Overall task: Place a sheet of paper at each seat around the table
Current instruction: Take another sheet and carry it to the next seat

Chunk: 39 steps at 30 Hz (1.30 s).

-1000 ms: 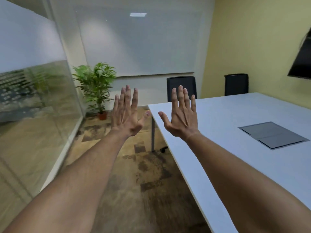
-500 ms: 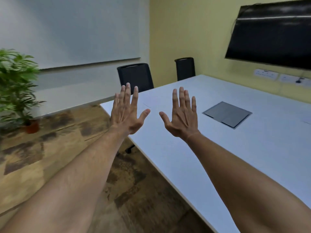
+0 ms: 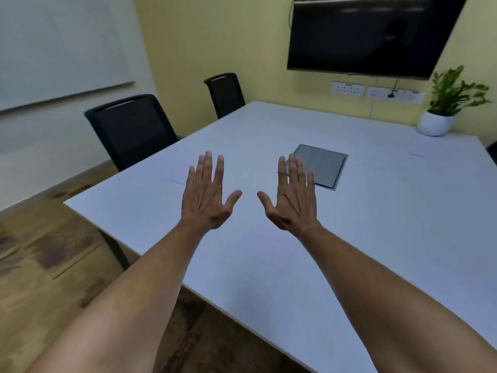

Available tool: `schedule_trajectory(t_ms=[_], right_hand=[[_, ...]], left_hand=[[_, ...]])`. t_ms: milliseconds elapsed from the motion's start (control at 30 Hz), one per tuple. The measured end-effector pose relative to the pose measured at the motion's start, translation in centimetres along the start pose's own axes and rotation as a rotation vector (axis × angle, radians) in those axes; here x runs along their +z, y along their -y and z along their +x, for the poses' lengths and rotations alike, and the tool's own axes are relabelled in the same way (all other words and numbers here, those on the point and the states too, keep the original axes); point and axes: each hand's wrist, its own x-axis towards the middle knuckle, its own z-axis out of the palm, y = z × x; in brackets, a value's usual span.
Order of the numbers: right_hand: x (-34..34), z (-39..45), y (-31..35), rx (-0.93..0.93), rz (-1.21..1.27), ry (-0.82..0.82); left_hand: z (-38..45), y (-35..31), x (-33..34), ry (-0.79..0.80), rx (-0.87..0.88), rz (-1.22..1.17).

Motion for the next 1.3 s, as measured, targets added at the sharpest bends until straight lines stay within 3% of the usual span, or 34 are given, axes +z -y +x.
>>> schedule_trajectory(t_ms=[467,800,1067,1300], right_hand=[[7.8,3.9,-3.6,0.381,-0.164,0.114],[13.5,3.3,-6.4,0.559,-0.143,0.263],[19.3,1.5,-9.0,0.722,-0.013,0.387],[23.3,1.1,-9.8,1.168,0.312,0.445]], left_hand=[[10.5,0.3,13.1,0.211,0.279,-0.222],[11.9,-1.6,21.8,0.415,0.38,-0.287],[10.6,-3.3,28.5,0.609,0.287,-0.338],[10.2,-5.0,31.8,0.797,-0.057,-0.347]])
